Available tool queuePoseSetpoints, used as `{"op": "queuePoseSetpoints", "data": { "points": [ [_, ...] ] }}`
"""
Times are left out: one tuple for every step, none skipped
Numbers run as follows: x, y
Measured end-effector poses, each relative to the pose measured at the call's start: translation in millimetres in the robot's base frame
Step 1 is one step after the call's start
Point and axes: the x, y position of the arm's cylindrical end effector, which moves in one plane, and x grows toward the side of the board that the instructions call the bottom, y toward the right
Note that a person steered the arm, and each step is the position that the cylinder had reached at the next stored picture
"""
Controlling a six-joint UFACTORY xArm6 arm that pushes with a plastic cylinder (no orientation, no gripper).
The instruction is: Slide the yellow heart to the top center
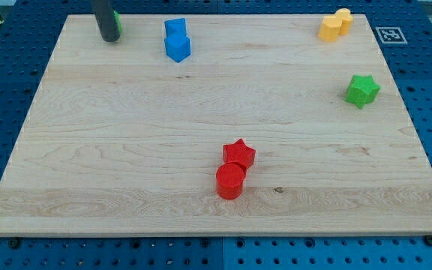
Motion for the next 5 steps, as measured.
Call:
{"op": "queuePoseSetpoints", "data": {
  "points": [
    [54.3, 40.2],
    [96.9, 80.8],
    [98.4, 80.8],
    [98.4, 80.8],
    [105.2, 120.8]
  ]
}}
